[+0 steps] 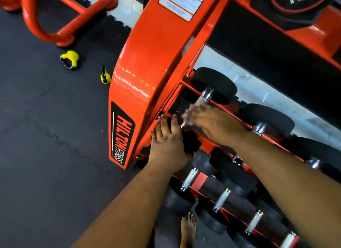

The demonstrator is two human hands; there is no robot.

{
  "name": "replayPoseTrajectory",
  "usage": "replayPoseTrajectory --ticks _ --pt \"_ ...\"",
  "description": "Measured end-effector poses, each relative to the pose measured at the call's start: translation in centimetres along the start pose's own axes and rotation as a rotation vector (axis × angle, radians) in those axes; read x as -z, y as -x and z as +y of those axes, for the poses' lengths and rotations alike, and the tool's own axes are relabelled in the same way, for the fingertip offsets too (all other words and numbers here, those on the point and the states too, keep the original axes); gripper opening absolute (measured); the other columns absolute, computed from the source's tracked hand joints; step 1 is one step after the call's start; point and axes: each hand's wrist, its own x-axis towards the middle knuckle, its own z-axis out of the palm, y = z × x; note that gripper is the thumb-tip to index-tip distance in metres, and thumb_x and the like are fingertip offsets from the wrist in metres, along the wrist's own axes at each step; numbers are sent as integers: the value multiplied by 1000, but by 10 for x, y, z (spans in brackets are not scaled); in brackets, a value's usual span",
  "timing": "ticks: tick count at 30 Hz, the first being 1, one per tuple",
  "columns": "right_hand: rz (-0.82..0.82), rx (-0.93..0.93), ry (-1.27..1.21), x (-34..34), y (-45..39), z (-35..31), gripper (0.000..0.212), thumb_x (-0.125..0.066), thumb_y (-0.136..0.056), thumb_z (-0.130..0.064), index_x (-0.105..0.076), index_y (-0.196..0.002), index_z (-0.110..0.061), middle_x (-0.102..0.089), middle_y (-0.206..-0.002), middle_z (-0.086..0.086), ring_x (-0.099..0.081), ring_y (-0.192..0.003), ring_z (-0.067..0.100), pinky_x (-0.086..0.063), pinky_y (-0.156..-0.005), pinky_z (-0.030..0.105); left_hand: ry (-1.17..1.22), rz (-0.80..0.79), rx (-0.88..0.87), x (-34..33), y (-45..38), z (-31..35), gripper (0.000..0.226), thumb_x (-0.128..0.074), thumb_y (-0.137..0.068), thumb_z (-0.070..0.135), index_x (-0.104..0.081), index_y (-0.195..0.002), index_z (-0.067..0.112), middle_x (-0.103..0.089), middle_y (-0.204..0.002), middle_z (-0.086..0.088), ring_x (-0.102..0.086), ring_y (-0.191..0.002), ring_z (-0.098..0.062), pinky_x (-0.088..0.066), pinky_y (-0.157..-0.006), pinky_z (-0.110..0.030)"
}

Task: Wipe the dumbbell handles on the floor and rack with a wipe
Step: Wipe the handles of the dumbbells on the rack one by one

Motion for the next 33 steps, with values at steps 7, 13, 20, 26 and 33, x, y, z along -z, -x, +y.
replayPoseTrajectory --ticks 7,13,20,26,33 --pt "-140 -144 -3 -25 1 -29 55 -38 -97 -3 -45 -150 -14 -35 -160 14 -28 -151 28 -16 -124 36 2 30 20 1 1 3 134 -79 -72 62 13 -159 17 11 -167 -13 8 -156 -30 -1 -126 -53" --pt "331 -551 -772 -2 71 -66 48 -46 -98 2 -64 -135 -24 -61 -139 -7 -51 -131 -3 -38 -115 23 -7 60 68 8 56 19 114 -63 -88 62 14 -161 19 10 -170 -12 -3 -157 -28 -8 -126 -48" --pt "584 -830 -1461 55 148 -166 39 -54 -96 1 -69 -121 -25 -73 -119 0 -67 -114 23 -51 -103 49 409 105 136 41 194 77 62 -63 -97 44 -47 -149 14 -56 -146 -4 -53 -133 -20 -37 -106 -27" --pt "545 -811 -1686 95 212 -246 19 -58 -98 -1 -67 -108 -14 -73 -110 21 -70 -91 26 -55 -85 44 527 207 165 55 293 102 23 -76 -90 28 -74 -111 18 -75 -93 4 -71 -87 -16 -54 -77 -23" --pt "470 -674 -1776 134 255 -300 14 -59 -97 0 -67 -105 -9 -73 -107 23 -69 -91 31 -56 -85 47 596 402 157 61 375 112 10 -78 -87 23 -69 -89 21 -70 -78 8 -65 -71 -12 -51 -67 -23"
